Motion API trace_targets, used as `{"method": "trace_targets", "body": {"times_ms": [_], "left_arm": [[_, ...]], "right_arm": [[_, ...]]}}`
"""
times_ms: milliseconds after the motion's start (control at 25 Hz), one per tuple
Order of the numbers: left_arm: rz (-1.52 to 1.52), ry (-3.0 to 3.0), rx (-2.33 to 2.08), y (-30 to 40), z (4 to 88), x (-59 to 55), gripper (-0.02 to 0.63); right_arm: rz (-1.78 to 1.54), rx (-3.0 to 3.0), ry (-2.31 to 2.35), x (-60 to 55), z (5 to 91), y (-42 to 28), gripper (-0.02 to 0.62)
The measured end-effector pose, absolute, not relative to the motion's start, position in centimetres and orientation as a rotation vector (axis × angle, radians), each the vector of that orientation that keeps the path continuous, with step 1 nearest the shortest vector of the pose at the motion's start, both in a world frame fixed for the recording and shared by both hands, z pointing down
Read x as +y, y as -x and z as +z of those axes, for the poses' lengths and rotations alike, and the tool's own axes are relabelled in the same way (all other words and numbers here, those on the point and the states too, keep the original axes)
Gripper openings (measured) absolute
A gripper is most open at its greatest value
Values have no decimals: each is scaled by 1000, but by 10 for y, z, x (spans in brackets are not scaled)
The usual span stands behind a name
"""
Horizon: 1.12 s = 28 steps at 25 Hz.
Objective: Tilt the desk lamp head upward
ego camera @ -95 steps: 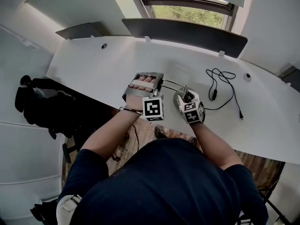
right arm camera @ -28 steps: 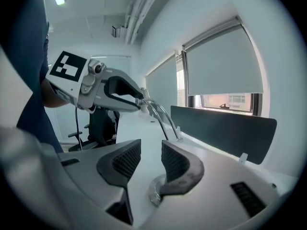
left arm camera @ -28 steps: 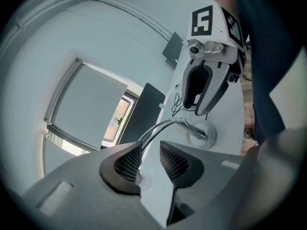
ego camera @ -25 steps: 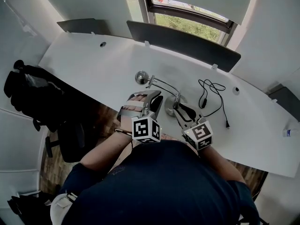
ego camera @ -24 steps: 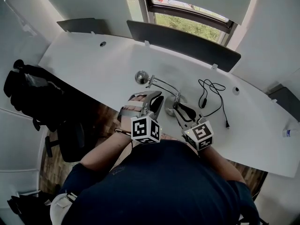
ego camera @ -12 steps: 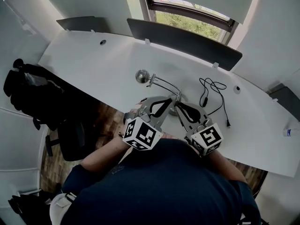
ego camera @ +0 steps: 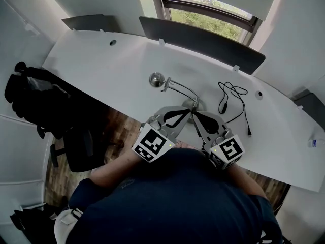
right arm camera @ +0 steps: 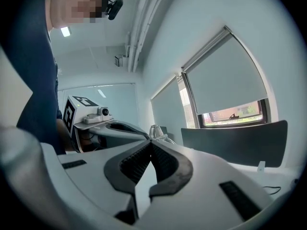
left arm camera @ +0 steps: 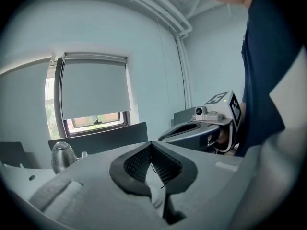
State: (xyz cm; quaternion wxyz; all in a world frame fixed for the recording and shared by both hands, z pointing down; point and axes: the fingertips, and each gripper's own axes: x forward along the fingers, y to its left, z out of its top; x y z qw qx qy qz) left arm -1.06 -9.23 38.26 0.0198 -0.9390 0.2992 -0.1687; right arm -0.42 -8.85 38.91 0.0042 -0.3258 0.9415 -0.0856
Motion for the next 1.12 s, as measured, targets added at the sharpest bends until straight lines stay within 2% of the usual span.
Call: {"method": "trace_targets", "body": {"times_ms": [320,1120], "left_arm": [[-391,3014,915,10,384,-82,8],[-359,3037,952,17,386,-83,6]], "right_arm": [[-321,2939,989,-83,395,7,11],[-333,2913,966,-83,392,9,11]]}}
